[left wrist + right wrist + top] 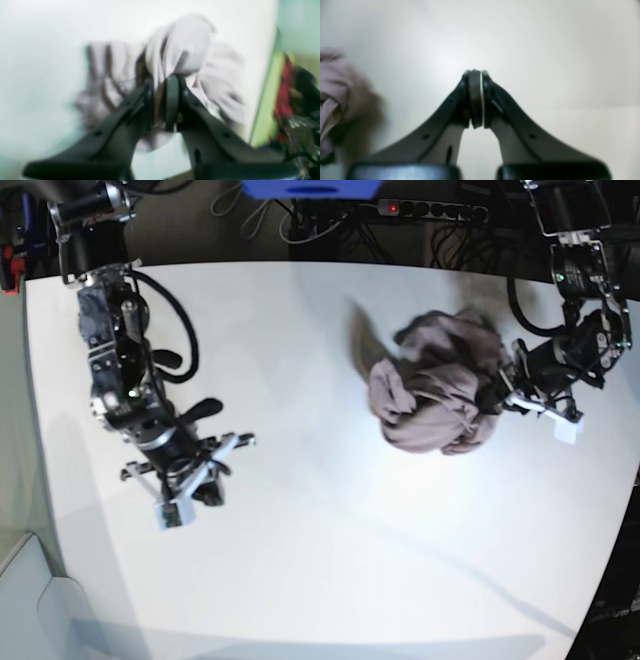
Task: Layout the t-shirt on the table in an organized manner, then fold the t-shirt properly
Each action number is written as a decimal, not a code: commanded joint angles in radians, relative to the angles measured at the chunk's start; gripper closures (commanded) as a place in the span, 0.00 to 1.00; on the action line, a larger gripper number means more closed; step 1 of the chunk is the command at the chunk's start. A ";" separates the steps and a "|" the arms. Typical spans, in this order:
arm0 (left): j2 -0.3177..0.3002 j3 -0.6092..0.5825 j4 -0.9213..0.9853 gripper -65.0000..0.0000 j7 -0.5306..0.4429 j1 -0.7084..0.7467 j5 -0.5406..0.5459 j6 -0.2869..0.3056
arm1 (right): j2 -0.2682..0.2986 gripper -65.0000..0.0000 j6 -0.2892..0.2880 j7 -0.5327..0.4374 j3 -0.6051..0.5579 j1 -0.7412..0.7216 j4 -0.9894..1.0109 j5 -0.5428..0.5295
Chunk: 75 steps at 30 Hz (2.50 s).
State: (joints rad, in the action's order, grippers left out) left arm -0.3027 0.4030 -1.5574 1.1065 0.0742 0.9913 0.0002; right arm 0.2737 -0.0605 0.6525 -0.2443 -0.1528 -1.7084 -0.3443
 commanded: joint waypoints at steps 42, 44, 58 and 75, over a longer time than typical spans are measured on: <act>-0.132 -0.619 -0.082 1.00 -0.006 -0.087 -0.299 0.005 | 0.029 0.56 -0.088 0.135 -0.565 -0.121 0.024 -0.016; -0.132 -0.619 -0.082 1.00 -0.006 -0.083 -0.299 0.005 | 0.019 0.56 -0.088 0.134 -0.567 -0.127 0.040 -0.016; -0.129 -0.611 -0.082 1.00 -0.007 -0.080 -0.299 0.005 | 0.000 0.68 -0.089 0.132 -0.745 -0.182 0.190 -0.016; -0.143 -0.548 -0.050 1.00 -0.297 0.059 -0.299 0.005 | 0.002 1.00 -0.088 0.077 -0.234 -0.133 0.136 0.054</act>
State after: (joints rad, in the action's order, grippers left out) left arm -0.4179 -0.1577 -1.6032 0.7753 0.1322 0.7437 0.0380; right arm 0.2596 -0.1875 0.7685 -0.5011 -0.2459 -1.5501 -0.3500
